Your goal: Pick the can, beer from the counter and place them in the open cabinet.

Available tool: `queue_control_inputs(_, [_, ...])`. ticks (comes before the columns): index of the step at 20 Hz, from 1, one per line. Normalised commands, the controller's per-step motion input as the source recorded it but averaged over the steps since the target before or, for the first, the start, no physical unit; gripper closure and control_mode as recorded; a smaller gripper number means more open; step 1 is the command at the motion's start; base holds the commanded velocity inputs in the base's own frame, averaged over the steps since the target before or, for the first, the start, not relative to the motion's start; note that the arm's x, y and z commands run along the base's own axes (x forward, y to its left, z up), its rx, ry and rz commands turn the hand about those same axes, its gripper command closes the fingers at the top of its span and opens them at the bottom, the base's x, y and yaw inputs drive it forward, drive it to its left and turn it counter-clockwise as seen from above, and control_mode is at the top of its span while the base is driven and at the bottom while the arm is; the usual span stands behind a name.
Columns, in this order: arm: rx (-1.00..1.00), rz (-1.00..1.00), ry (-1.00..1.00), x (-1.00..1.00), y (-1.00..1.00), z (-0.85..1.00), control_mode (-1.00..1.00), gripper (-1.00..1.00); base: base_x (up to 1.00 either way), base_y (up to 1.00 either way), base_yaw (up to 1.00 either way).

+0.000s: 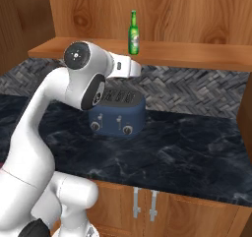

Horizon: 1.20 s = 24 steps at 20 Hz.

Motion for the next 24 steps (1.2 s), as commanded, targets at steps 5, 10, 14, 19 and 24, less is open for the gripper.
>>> queue_control_inputs(5, [0.00,-0.01,0.37,-0.92,0.04,0.00,-1.00,-1.00,0.00,0.00,0.00])
queue_control_inputs(10, [0.03,0.00,0.35,-0.67,0.00,0.00,-1.00,-1.00,0.00,0.00,0.00])
queue_control_inputs(14, [0.08,-0.01,0.34,-0.70,0.00,-0.08,-1.00,-1.00,0.00,0.00,0.00])
queue_control_inputs(19, [0.09,0.00,0.17,-0.68,0.03,-0.32,-1.00,-1.00,0.00,0.00,0.00])
queue_control_inputs(24, [0.00,0.00,0.02,-0.44,0.21,-0.24,-1.00,-1.00,0.00,0.00,0.00])
